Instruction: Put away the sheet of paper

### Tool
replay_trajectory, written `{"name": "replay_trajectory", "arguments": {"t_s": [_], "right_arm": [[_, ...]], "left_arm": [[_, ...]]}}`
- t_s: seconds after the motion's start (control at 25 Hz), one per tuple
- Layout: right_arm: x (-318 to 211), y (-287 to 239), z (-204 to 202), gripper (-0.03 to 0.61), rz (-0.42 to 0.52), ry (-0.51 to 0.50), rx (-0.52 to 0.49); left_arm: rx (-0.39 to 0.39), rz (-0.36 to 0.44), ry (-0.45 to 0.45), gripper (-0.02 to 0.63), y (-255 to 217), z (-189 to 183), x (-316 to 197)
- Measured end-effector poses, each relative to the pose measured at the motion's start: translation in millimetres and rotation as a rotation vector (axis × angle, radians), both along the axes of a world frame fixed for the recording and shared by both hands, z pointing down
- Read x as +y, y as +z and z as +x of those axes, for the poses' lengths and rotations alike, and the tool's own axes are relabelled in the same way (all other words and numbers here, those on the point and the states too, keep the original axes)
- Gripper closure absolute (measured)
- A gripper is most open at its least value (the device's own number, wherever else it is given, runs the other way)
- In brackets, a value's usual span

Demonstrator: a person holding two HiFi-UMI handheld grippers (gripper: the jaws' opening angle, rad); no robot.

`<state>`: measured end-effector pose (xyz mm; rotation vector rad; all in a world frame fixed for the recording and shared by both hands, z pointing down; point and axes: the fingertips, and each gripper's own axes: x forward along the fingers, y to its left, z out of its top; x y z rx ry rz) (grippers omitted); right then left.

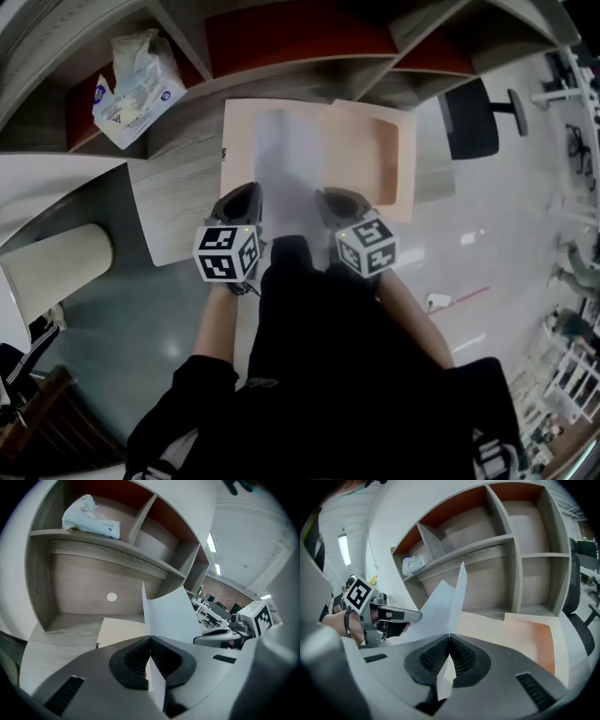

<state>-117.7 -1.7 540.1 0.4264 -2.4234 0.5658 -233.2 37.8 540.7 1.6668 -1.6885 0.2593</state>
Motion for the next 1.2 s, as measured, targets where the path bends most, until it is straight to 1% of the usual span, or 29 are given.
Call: {"name": "replay_trajectory", "arguments": {"t_s": [0.16,0.28,0.44,0.6,0.76,1.0,1.2], "right_arm": [[-3.2,4.7,-10.4,0.560,-0.012,0.068,0.005],[-8.2,7.4,-12.0,0.560,-0.032,0.104,0.005],[-13.1,18.2,-13.3,0.560,-0.069,0.132,0.003],[-18.0,37.9,-18.4,0.560,-0.103,0.138,0.006],[-27.0,51.0,-21.0,0.560,-0.148,0.158,-0.002],[-43.3,68.8,-29.8,0.560,-0.181,0.128,0.003],[-43.3,89.4,-33.3,0.560,-0.203,0.043,0.037]], "left_arm": [[0.010,0.001,0.062,0.568,6.3,-11.6,-11.8],[0.012,0.000,0.087,0.568,8.9,-17.8,-18.0],[0.015,-0.013,0.102,0.568,15.1,-23.0,-22.0],[0.025,-0.026,0.116,0.568,24.1,-25.0,-29.0],[0.036,-0.045,0.092,0.568,34.1,-30.4,-34.4],[0.017,-0.073,0.081,0.568,47.3,-38.9,-46.2],[-0.016,-0.124,0.114,0.568,62.7,-39.0,-53.1]]}}
